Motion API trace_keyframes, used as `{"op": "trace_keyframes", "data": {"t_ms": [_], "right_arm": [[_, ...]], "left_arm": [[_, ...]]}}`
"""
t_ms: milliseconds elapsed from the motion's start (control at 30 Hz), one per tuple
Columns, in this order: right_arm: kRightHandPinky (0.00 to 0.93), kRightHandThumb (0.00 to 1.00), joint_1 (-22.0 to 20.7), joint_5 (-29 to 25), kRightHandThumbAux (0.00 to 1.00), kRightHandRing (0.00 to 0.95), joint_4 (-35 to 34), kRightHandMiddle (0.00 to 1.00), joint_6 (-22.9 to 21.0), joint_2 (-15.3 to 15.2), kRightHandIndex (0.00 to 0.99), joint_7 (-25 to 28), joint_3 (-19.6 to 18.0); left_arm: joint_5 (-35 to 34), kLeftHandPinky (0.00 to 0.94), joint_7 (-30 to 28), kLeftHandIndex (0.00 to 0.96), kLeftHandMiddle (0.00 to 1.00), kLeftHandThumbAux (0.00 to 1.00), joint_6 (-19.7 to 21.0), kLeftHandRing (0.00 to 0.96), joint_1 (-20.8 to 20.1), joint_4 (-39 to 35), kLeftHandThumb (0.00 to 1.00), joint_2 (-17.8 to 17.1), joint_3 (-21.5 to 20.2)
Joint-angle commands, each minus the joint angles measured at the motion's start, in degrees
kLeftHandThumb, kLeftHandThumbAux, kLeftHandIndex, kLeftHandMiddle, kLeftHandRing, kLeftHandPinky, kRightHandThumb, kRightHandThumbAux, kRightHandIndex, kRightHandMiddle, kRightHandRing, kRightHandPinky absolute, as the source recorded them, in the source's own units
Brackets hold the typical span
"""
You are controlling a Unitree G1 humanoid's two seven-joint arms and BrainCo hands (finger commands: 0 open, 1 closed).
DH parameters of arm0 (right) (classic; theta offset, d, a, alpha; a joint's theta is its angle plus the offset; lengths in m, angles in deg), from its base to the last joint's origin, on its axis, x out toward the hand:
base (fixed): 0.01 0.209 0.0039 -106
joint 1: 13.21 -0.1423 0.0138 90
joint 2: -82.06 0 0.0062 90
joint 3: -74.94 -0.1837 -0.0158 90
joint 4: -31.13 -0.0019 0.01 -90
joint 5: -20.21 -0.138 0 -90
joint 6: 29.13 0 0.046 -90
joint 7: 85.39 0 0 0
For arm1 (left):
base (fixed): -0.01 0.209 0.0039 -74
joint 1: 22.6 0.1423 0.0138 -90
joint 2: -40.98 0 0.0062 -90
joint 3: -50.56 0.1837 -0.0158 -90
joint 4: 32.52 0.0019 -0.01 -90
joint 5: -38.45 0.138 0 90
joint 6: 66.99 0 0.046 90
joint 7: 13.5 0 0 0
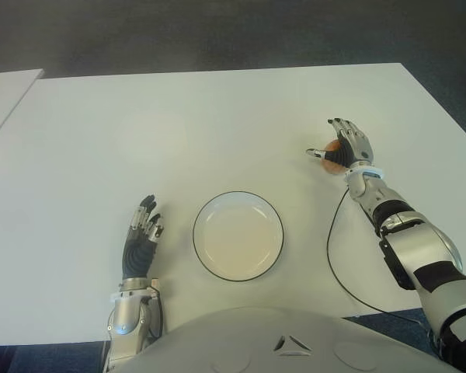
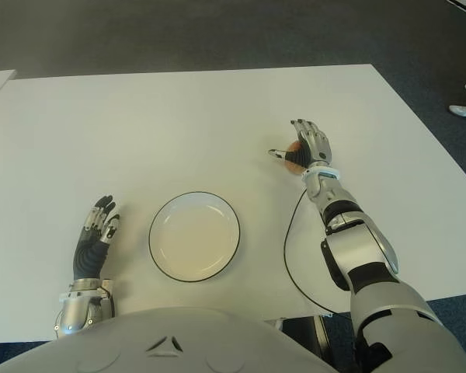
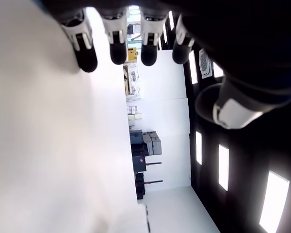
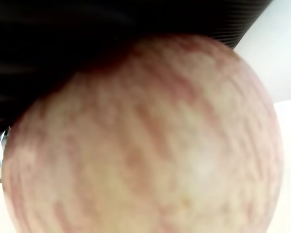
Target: Put the apples into the plate.
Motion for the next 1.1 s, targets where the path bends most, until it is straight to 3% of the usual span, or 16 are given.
{"op": "trace_keyframes", "data": {"t_ms": [33, 900, 1100], "right_arm": [[0.013, 0.361, 3.32, -0.31, 0.434, 0.008, 1.54, 0.037, -1.27, 1.62, 0.066, 1.47, 0.80], [0.019, 0.362, 6.06, -2.46, 0.461, 0.019, 2.04, 0.056, -1.73, 2.47, 0.082, 1.72, 0.60], [0.038, 0.365, 6.58, -2.78, 0.468, 0.030, 2.14, 0.066, -1.72, 2.40, 0.089, 1.48, 0.62]], "left_arm": [[-0.15, 0.000, -0.63, 0.000, 0.000, 0.481, 2.59, 0.000, 2.17, 0.49, 0.039, -0.15, -0.16], [-3.33, 0.000, -3.09, 0.000, 0.000, 0.457, 0.68, 0.000, 4.23, -0.78, 0.049, -0.05, -1.04], [-3.93, 0.000, -4.43, 0.000, 0.000, 0.412, -3.39, 0.000, 4.10, 0.54, 0.041, -0.14, -1.12]]}}
